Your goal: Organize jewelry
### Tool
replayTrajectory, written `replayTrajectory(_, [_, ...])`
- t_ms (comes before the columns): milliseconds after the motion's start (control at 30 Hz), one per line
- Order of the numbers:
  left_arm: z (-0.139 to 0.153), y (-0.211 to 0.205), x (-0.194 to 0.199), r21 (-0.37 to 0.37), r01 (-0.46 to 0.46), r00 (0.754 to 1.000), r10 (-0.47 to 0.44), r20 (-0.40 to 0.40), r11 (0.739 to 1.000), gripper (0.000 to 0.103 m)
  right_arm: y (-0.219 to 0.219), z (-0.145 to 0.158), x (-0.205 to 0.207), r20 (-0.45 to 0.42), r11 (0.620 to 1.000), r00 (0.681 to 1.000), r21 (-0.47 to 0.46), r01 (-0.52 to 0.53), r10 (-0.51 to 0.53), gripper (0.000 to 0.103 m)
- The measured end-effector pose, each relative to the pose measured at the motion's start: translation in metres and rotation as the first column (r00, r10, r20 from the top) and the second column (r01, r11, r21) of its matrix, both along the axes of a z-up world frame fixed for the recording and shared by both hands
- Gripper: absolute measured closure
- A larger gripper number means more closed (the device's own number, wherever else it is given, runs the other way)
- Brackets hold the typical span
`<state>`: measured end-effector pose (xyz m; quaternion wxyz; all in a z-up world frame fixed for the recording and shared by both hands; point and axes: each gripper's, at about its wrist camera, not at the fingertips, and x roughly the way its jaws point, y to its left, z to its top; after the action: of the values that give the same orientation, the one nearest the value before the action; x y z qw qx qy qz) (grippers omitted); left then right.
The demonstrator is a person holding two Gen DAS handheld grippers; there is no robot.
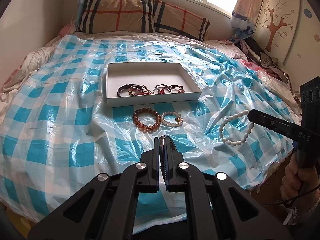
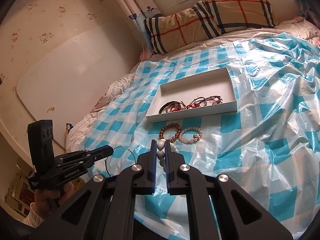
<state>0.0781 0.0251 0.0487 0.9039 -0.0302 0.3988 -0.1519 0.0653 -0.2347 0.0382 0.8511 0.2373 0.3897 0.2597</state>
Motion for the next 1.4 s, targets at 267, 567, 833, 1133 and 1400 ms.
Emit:
replayTrajectory(267, [0.014,0.0,-0.015,0.03,-0.023,0.999,0.022,0.039,0.999,0.099,0.006,0.011,-0.018,0.031,1.0,0.999,0.017,-0.008,0.007,0.094])
replayTrajectory(567, [0.03,-0.008,-0.033,0.07,-0.023,0.996,0.017,0.086,0.997,0.099,0.006,0.018,-0.032,0.044,0.999,0.999,0.047,-0.005,0.003,0.094])
replayTrajectory(833, [0.043,-0.012,-0.048,0.077,-0.042,0.992,0.032,0.126,0.996,0.099,0.009,0.029,-0.041,0.066,0.999,0.998,0.054,-0.009,0.005,0.094])
replayTrajectory(1133, [0.046,-0.01,-0.053,0.049,-0.038,0.99,0.031,0.136,0.998,0.099,0.017,0.033,-0.041,0.068,0.999,0.998,0.045,-0.015,0.011,0.094])
replayTrajectory(1400, [0.044,-0.009,-0.052,0.045,-0.043,0.991,0.037,0.13,0.998,0.099,0.026,0.032,-0.036,0.064,0.999,0.998,0.043,-0.028,0.025,0.095])
